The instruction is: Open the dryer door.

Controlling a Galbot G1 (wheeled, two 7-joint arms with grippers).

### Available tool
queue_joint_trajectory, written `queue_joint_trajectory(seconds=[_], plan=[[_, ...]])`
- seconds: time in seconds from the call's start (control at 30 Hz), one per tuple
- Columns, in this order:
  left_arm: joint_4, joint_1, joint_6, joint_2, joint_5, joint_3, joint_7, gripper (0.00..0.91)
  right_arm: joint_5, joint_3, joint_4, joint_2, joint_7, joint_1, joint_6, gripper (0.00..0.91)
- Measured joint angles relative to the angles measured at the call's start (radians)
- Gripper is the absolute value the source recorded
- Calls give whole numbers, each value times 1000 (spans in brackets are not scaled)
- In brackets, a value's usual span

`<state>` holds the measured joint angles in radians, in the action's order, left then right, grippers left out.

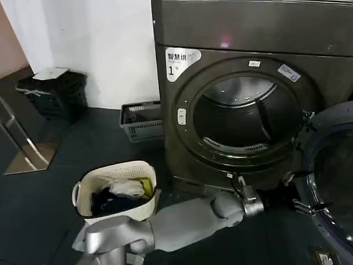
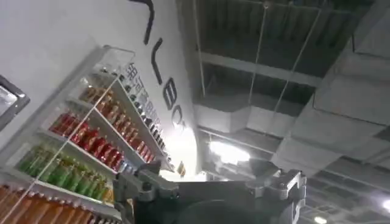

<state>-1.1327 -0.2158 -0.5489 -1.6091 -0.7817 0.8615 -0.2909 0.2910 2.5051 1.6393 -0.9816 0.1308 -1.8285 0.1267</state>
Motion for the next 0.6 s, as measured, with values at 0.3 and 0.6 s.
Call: queue_joint_trajectory(seconds=[0.3, 0.6], plan=[[-113, 8, -63, 0, 6, -1, -11, 907, 0, 2, 1, 9, 1, -1, -1, 907], [-210, 12, -88, 138, 9, 0, -11, 907, -2, -13, 18, 7, 3, 14, -1, 907]])
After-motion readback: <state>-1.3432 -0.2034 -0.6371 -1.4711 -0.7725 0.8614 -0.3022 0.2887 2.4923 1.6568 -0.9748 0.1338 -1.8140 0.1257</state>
